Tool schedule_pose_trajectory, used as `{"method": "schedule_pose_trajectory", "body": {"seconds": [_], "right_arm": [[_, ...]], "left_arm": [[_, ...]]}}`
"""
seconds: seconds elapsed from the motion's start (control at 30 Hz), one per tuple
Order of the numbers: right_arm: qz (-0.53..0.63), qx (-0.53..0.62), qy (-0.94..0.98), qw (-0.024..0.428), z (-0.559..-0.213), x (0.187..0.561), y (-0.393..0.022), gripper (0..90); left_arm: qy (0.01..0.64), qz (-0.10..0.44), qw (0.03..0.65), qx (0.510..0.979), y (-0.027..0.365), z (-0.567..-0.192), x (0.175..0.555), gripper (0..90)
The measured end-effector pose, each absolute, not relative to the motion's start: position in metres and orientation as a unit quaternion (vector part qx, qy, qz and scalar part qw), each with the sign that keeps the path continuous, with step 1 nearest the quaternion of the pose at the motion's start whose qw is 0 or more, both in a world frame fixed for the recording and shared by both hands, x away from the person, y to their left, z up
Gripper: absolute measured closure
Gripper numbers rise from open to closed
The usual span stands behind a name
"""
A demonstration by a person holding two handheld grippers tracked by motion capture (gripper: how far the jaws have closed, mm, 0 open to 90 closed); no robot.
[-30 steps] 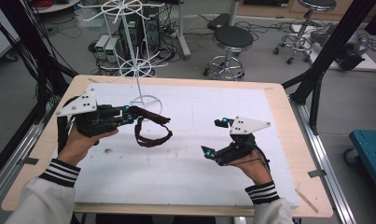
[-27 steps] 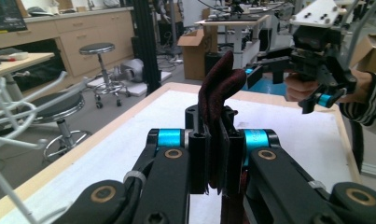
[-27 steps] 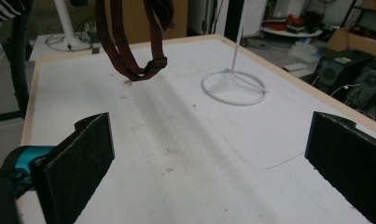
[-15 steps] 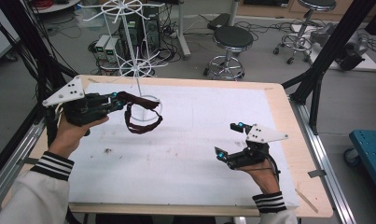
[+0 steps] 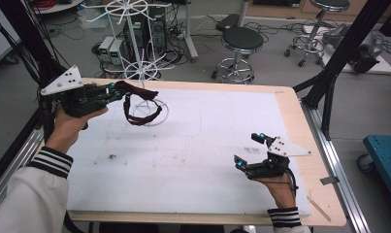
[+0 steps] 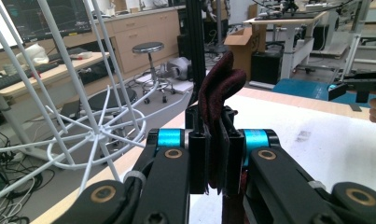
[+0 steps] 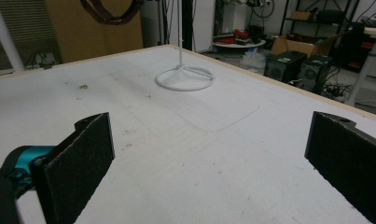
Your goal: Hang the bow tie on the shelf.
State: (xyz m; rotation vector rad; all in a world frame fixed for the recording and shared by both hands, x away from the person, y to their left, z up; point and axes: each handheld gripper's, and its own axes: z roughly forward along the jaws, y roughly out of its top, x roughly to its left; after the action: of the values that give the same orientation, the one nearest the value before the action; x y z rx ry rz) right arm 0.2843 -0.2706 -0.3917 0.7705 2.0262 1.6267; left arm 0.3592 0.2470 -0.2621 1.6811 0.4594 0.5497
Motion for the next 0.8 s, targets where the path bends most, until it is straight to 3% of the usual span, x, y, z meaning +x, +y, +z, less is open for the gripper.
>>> {"method": "schedule_pose_trajectory", "body": {"seconds": [0.8], "right_arm": [[0.6,0.308,0.695,0.25,-0.411,0.278,-0.28,0.6]], "left_arm": [[0.225,0.247,0.566,0.754,0.244,-0.248,0.396,84.7]]}}
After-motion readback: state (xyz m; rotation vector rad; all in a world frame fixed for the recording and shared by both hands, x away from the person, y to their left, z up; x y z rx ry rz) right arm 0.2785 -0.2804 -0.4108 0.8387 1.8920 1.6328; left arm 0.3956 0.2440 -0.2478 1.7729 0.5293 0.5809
